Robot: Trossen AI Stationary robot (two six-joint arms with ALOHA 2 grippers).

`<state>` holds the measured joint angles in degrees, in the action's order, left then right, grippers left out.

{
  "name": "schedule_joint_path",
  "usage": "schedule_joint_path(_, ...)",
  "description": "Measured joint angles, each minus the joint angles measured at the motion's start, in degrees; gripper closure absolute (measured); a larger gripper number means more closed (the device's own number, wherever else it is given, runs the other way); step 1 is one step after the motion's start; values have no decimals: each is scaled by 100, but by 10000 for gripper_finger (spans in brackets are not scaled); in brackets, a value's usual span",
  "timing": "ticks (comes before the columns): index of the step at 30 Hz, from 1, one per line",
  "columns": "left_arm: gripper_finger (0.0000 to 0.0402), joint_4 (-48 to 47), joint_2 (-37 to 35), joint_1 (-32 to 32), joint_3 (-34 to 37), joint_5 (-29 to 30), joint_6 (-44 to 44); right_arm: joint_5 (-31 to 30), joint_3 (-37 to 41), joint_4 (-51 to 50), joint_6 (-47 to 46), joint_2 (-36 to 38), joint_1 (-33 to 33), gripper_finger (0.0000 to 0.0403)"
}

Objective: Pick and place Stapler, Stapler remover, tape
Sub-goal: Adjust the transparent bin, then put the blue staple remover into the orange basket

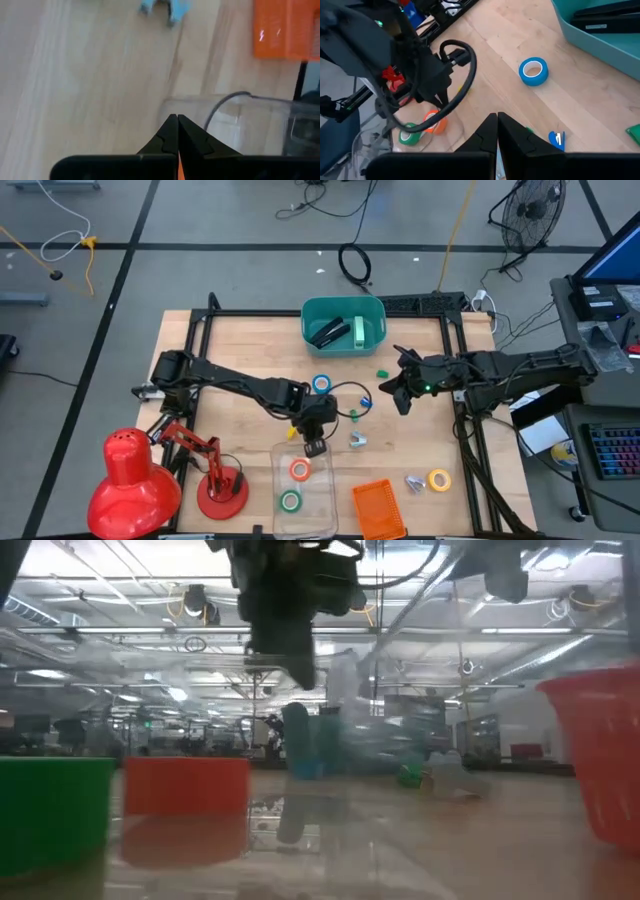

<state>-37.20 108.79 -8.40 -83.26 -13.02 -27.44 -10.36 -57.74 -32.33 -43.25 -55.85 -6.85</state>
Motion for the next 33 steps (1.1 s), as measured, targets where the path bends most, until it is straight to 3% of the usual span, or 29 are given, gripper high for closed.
schedule_joint_path(9,401,456,11,-23,-1,-2,-116,-10,0,34,69,-18,0,399)
schedule_joint_path(20,401,753,-524,158,-111,804,-203,18,0,46,77,-22,0,399)
schedule_joint_path(26,401,572,-1331,260,-107,1295,-201,606,151,165,271,-14,-2,399)
schedule_joint_path(33,401,142,-2381,35,-107,2060,-24,1636,1049,664,-515,-14,-319,392)
